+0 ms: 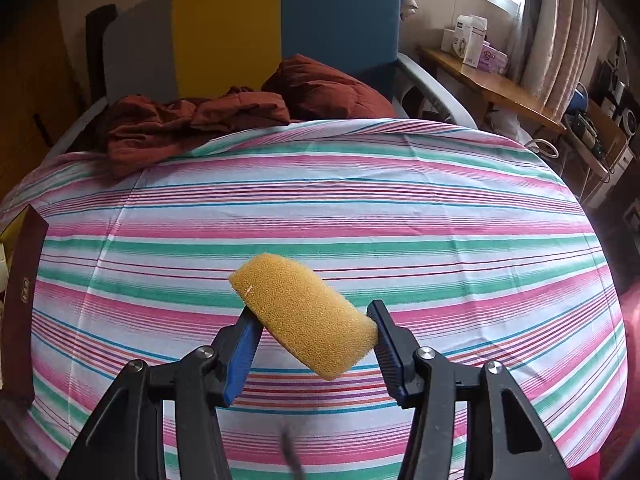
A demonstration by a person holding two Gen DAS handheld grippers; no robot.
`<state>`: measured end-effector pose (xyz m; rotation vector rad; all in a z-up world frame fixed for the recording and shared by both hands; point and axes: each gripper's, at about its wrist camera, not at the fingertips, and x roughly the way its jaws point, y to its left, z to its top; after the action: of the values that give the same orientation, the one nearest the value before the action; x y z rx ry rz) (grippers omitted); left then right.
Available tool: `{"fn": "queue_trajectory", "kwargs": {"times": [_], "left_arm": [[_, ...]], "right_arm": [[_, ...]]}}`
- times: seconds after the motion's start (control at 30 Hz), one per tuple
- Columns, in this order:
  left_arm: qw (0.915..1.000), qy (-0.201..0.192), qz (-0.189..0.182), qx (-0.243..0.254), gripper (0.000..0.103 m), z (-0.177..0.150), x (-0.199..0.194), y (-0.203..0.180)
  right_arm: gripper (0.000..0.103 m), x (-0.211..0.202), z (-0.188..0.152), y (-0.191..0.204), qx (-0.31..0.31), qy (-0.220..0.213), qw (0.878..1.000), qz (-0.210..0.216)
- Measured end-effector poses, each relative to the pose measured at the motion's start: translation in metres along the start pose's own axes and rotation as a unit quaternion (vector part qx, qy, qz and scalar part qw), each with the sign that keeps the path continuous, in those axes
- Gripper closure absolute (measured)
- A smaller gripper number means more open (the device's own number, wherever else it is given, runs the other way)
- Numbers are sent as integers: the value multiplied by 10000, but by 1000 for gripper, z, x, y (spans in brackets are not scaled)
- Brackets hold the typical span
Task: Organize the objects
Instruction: 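Carry the sponge and cracker packet with both tools over the gold tray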
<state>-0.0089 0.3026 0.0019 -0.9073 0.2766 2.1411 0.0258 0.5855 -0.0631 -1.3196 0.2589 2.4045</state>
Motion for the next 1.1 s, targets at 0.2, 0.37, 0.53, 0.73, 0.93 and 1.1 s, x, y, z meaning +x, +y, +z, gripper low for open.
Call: {"fn": "queue_trajectory", "kwargs": {"times": [0.2, 0.37, 0.53, 0.73, 0.93, 1.1], "left_arm": [[9992, -238, 302, -122, 58, -8, -34, 28], [9981, -297, 439, -320, 58, -17, -51, 50], [9967, -353, 557, -465, 58, -25, -62, 67], [9949, -403, 670, -641, 58, -36, -75, 85], [9925, -449, 774, -832, 58, -47, -86, 104], [9905, -450, 773, -1043, 58, -56, -93, 119]], "right_arm": [[49, -8, -1, 24, -75, 67, 9997, 205], [49, -24, -2, 62, -227, -18, 9983, 529], [49, -42, -5, 112, -483, -145, 9943, 937], [49, -67, -12, 170, -766, -297, 9856, 1480], [49, -86, -21, 214, -856, -419, 9763, 1941], [49, -93, -28, 240, -791, -417, 9701, 2257]]}}
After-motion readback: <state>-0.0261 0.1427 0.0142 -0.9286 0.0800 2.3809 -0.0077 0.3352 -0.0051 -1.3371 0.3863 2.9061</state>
